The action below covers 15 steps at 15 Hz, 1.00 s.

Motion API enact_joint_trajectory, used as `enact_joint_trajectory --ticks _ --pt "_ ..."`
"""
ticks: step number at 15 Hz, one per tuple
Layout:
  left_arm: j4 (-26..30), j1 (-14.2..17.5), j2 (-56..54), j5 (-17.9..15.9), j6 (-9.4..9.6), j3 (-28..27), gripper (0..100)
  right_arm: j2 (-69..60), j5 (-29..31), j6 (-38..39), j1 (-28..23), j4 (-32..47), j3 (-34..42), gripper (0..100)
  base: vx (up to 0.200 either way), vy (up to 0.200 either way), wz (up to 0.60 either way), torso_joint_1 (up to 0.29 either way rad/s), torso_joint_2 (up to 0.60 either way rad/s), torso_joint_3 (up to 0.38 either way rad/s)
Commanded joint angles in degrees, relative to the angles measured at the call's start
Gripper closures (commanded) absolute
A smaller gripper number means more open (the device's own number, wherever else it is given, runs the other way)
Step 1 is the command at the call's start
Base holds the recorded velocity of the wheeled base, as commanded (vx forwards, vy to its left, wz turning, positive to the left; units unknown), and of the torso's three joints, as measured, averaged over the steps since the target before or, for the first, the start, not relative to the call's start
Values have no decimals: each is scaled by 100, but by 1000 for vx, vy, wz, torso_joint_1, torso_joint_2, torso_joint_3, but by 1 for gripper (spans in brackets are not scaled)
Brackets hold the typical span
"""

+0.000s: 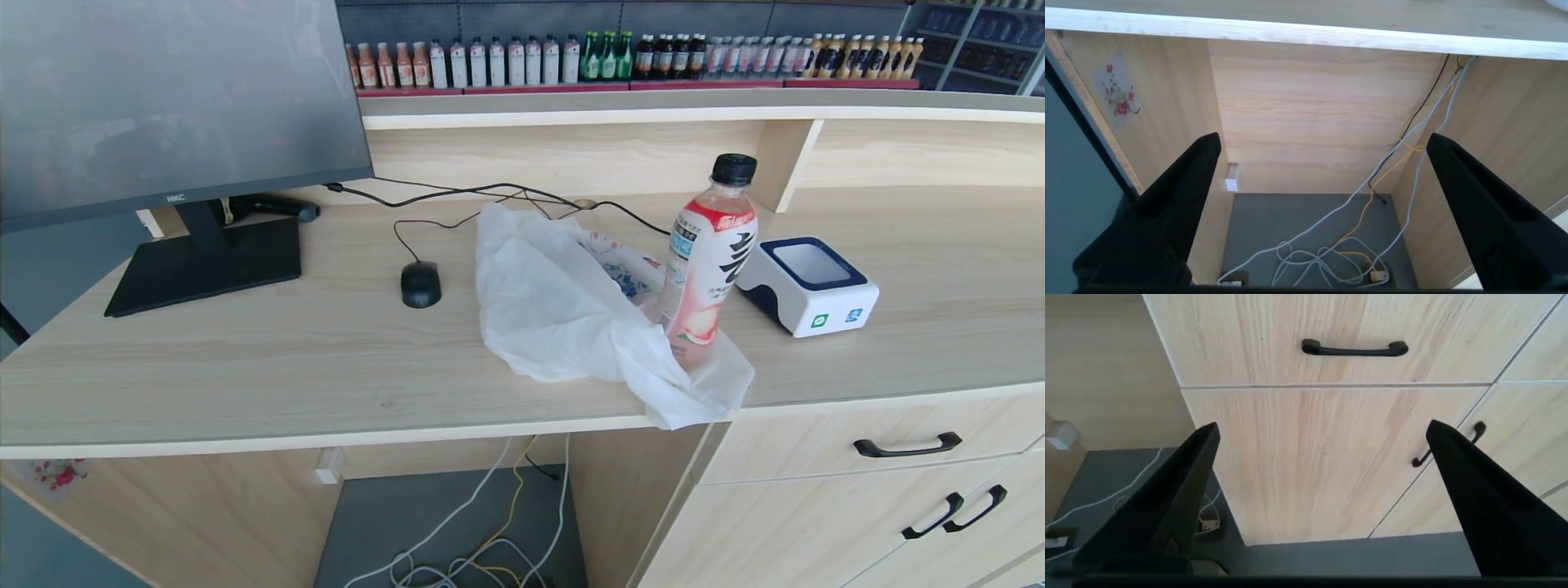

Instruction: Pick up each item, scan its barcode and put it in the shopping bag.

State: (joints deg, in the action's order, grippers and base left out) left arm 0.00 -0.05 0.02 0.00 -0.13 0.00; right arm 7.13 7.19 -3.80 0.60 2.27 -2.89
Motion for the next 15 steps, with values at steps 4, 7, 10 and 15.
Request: enact_joint_trajectory --ticks 4,7,10,15 --pt "0 -4 -2 0 -22 0 0 -177 -851 -42 -596 -262 289 0 0 0 0 0 0 0" --pt "0 -4 -2 0 -31 0 0 -168 -869 20 -455 -262 289 0 0 0 0 0 0 0" --pt "0 -4 -2 0 -22 0 0 -370 -886 108 151 -253 289 0 0 0 0 0 0 0" --pt "0 -4 -2 0 -22 0 0 -713 -693 310 -95 -244 289 0 0 0 0 0 0 0"
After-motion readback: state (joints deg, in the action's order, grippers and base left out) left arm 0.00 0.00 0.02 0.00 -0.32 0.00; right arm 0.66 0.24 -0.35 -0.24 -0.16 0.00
